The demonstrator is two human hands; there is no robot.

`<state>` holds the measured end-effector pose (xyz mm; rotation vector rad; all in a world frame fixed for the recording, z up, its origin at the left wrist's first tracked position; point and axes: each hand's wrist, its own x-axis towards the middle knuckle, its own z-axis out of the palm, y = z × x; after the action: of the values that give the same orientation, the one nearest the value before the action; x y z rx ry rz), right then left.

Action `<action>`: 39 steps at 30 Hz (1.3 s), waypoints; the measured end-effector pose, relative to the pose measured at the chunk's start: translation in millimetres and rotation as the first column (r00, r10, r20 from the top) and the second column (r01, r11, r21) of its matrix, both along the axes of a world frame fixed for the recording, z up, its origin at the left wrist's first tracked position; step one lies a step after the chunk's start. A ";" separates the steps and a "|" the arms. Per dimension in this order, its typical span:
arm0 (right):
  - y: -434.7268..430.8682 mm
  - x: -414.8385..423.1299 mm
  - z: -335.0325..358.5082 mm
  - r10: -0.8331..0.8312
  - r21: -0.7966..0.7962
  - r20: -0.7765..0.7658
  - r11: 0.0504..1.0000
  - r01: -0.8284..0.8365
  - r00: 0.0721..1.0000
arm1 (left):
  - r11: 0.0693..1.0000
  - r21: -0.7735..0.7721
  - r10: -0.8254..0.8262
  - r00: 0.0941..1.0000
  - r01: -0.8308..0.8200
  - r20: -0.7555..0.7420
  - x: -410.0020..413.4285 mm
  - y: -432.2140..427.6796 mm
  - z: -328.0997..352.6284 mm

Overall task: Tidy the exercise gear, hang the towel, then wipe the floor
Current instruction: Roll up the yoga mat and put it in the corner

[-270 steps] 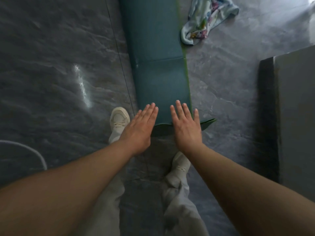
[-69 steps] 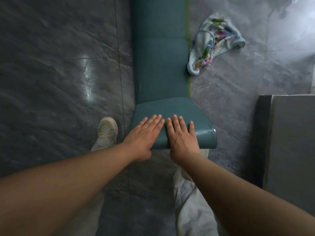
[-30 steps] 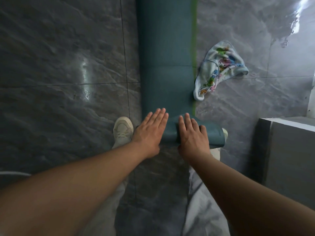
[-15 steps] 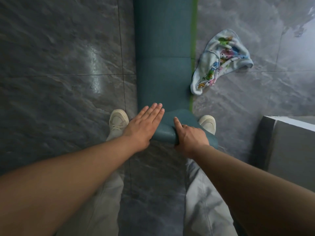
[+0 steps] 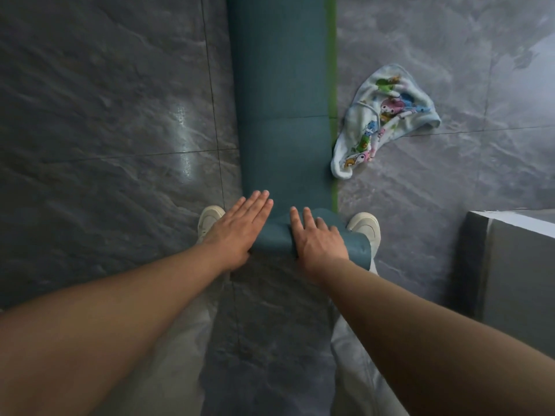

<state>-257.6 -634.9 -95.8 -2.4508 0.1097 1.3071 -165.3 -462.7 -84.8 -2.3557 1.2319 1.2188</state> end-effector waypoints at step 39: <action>-16.3 161.5 -146.6 0.034 -0.342 0.207 0.939 0.040 0.978 | 0.952 -0.197 0.273 0.942 -0.236 0.194 139.4 -23.3 -175.1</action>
<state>-96.1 -651.2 -242.4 -2.8658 0.3120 1.0927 -25.8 -486.0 -259.9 -2.7600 1.0201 0.9146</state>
